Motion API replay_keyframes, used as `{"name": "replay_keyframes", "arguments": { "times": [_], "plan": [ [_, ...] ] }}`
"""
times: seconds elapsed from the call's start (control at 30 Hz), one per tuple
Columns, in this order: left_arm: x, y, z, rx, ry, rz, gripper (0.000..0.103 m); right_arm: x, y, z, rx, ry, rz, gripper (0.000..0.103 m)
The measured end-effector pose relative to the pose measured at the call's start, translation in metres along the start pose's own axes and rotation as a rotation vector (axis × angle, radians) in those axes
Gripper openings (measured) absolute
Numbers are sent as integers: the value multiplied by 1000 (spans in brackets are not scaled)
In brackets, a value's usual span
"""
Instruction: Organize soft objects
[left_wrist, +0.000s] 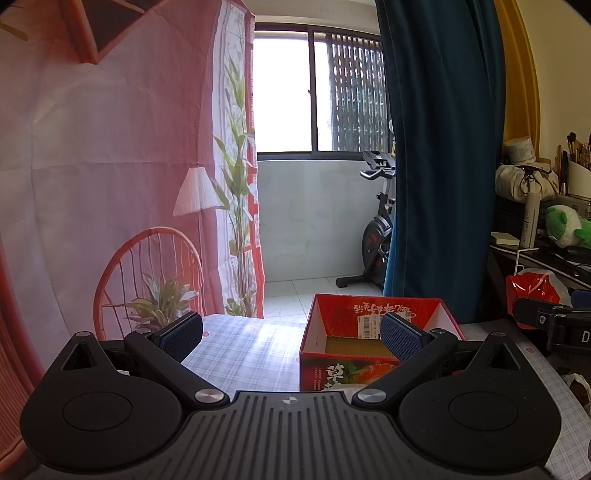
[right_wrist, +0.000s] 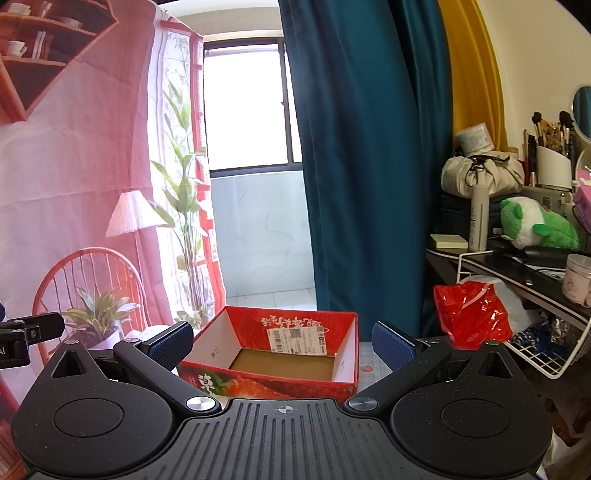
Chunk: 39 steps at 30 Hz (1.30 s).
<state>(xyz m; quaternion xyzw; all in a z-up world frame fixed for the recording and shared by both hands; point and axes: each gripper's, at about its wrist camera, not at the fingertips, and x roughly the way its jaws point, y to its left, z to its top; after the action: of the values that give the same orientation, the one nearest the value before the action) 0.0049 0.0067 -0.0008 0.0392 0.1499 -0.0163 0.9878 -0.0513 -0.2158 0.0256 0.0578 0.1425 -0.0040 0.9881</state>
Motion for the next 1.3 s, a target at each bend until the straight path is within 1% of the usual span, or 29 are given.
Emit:
{"name": "replay_keyframes", "arguments": {
  "times": [0.37,0.93,1.13,1.3],
  "plan": [
    [0,-2,-2,-2,5,-2,103,1,-1,1,2,2,0,103],
    [1,0,-3,-6,12,-6,103,3,1,-7,4,10,8,103],
    [-1,-2,-5,3,5,-17,103,3,0,-6,6,9,5,103],
    [4,-3,-10,17,-5,16,103,6,-1,-13,7,2,14,103]
  ]
}}
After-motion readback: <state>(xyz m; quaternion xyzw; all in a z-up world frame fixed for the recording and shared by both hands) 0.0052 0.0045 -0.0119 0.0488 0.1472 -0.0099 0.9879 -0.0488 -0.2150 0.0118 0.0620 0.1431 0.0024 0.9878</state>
